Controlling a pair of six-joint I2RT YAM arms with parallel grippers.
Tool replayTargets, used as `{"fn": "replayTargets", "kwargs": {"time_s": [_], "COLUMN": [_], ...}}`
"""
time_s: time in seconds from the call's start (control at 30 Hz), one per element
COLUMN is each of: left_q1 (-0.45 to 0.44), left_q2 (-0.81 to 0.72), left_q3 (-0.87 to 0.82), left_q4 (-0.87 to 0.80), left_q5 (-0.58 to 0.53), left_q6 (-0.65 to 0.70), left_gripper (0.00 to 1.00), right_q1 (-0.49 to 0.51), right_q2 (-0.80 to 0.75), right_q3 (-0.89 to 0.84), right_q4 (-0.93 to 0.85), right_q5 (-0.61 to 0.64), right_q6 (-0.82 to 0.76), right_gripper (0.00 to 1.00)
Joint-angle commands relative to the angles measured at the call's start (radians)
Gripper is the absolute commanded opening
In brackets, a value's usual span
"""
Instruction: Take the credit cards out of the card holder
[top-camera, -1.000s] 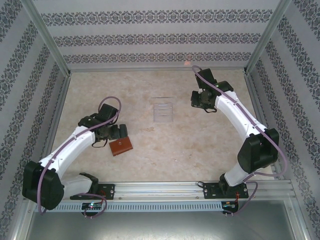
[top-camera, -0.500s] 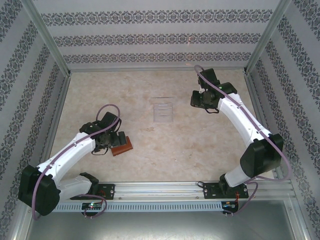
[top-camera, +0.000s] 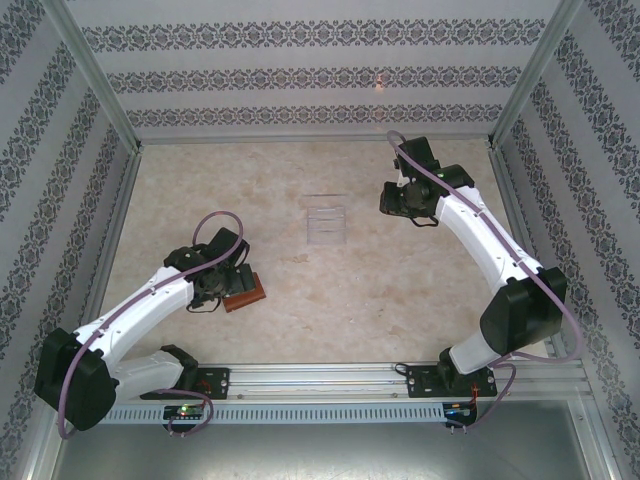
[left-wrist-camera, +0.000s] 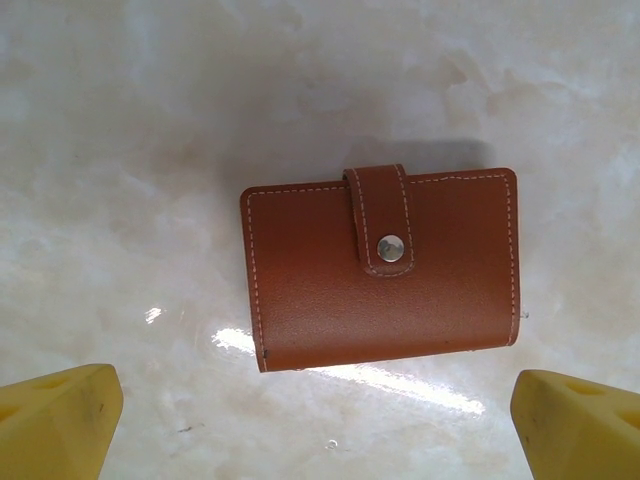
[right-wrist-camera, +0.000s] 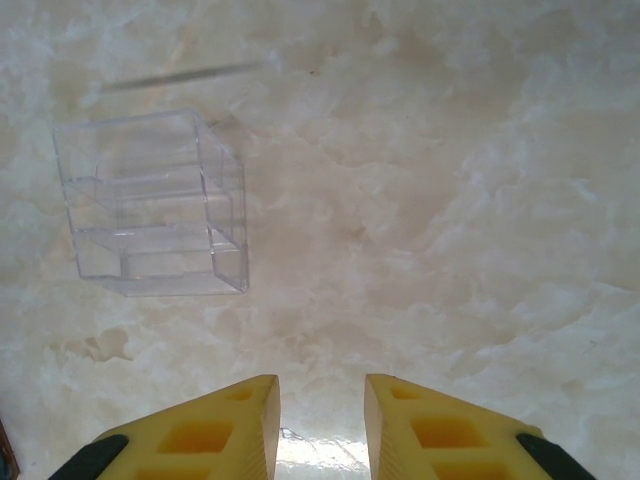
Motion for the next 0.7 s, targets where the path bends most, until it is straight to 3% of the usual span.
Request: {"fn": "replayTargets", "kwargs": {"time_s": [0.0,0.67], "left_q1": [-0.023,-0.111], "left_q2": [0.006,0.101], "left_q3": [0.014,0.014], "left_q4": [-0.074,-0.058], "left_q5": [-0.03,-0.033], "left_q6": [-0.054,-0.188], "left_gripper": [1.0,1.0], "right_q1": [-0.007,-0.012], "right_q2": [-0.005,-0.003], "right_q3": [0.019,0.027], "right_q4": [-0.007,-0.015], "right_q5": [-0.013,-0.026], "right_q6": [-0.023,-0.037], "right_gripper": [0.29,0.3]}}
